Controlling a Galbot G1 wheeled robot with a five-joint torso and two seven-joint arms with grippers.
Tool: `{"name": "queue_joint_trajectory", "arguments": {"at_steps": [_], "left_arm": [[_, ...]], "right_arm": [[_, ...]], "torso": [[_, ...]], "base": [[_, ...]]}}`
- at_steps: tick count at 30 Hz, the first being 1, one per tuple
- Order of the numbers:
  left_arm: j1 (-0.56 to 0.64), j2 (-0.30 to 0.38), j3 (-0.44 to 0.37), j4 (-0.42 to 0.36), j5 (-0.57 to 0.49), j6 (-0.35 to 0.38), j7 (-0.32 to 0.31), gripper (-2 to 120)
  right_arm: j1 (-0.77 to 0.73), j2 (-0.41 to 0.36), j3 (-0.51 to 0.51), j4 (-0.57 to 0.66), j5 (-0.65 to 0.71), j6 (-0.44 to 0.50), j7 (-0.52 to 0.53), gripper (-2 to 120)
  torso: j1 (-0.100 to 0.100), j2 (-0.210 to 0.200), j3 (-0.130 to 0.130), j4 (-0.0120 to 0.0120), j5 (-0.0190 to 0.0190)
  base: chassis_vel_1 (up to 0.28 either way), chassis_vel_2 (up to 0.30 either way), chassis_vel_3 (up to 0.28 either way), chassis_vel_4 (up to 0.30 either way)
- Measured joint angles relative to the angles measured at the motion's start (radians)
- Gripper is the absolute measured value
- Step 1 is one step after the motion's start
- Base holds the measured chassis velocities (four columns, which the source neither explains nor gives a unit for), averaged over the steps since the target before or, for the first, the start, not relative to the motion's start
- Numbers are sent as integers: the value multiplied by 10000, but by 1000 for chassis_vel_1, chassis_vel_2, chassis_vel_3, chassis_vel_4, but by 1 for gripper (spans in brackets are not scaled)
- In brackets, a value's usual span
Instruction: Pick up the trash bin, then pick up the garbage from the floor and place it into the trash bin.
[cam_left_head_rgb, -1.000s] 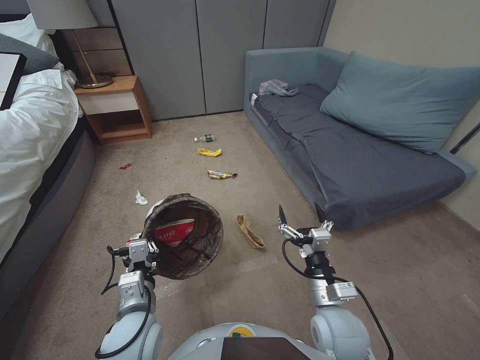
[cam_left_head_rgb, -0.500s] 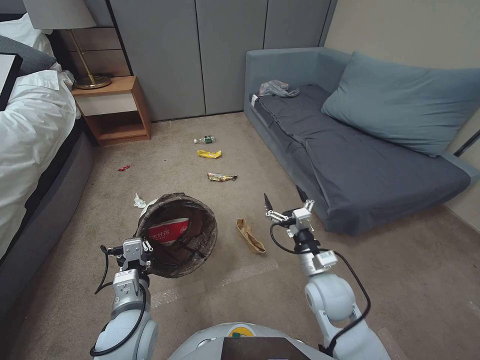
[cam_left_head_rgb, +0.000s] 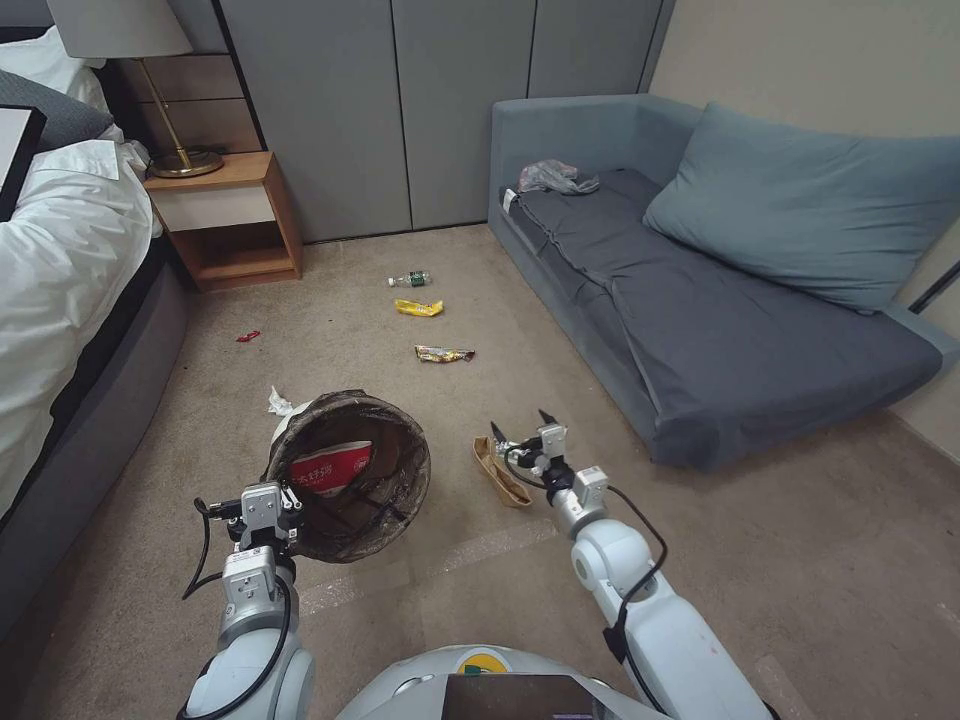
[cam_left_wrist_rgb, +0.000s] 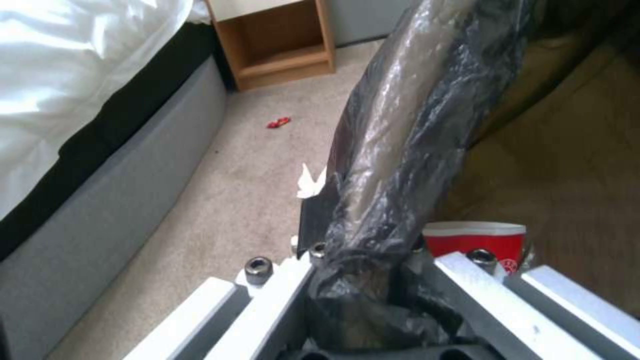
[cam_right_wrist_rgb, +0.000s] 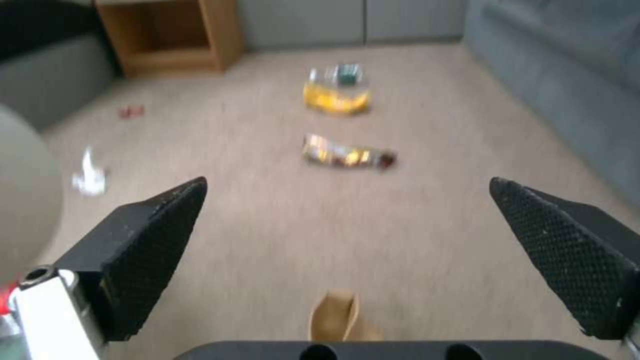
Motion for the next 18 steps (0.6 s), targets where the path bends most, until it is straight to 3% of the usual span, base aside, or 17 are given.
{"name": "queue_joint_trajectory", "arguments": {"at_steps": [2, 18], "left_arm": [[3, -30, 3, 20, 37, -11, -15, 0], [-3, -78, 39, 81, 88, -33, -45, 0]], "right_arm": [[434, 14, -280, -884, -85, -18, -36, 100], [1512, 308, -1105, -3958, -617, -22, -606, 100]], "torso": [[0, 0, 0, 1, 1], [0, 1, 0, 0, 0]], "base": [[0, 0, 0, 0], [0, 0, 0, 0]]}}
